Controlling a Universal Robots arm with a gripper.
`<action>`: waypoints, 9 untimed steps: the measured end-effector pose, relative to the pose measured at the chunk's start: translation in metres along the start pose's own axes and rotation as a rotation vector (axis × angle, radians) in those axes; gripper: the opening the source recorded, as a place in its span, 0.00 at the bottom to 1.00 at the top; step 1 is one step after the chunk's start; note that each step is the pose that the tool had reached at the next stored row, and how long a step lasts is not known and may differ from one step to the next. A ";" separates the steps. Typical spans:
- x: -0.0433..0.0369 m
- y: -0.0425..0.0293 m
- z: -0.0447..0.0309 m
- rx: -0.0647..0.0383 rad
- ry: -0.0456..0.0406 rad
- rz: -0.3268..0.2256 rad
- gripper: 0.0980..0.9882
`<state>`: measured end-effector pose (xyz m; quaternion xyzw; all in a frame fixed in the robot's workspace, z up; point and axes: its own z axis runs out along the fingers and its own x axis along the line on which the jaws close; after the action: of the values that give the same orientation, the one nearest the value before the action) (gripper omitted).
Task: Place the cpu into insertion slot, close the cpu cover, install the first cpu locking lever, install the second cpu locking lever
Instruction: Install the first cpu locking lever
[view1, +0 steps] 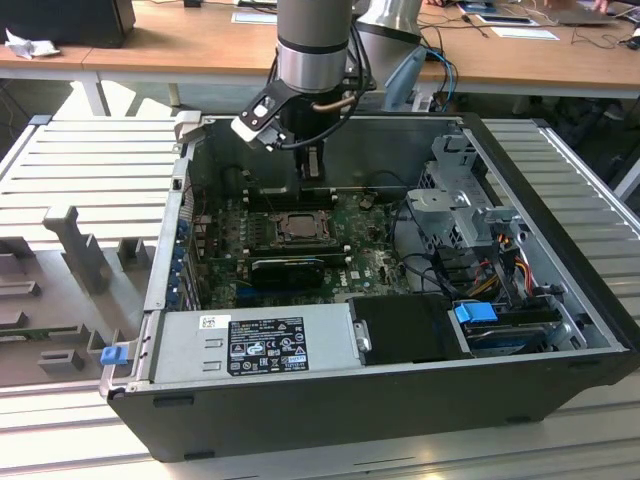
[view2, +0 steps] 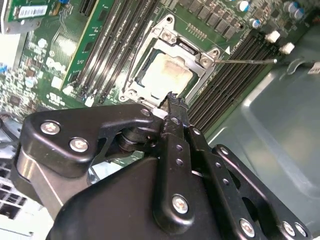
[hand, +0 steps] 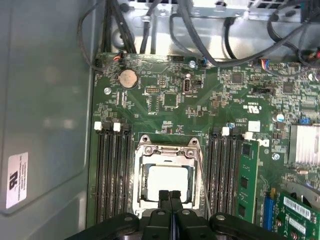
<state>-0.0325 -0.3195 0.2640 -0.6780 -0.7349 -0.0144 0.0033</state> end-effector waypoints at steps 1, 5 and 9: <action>0.0000 0.0000 0.0000 0.001 0.0005 -0.034 0.01; -0.0001 0.0000 0.0001 0.005 0.0030 -0.186 0.01; 0.0000 0.0000 0.0003 0.006 0.0040 -0.241 0.01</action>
<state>-0.0325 -0.3195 0.2636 -0.5846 -0.8112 -0.0139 0.0050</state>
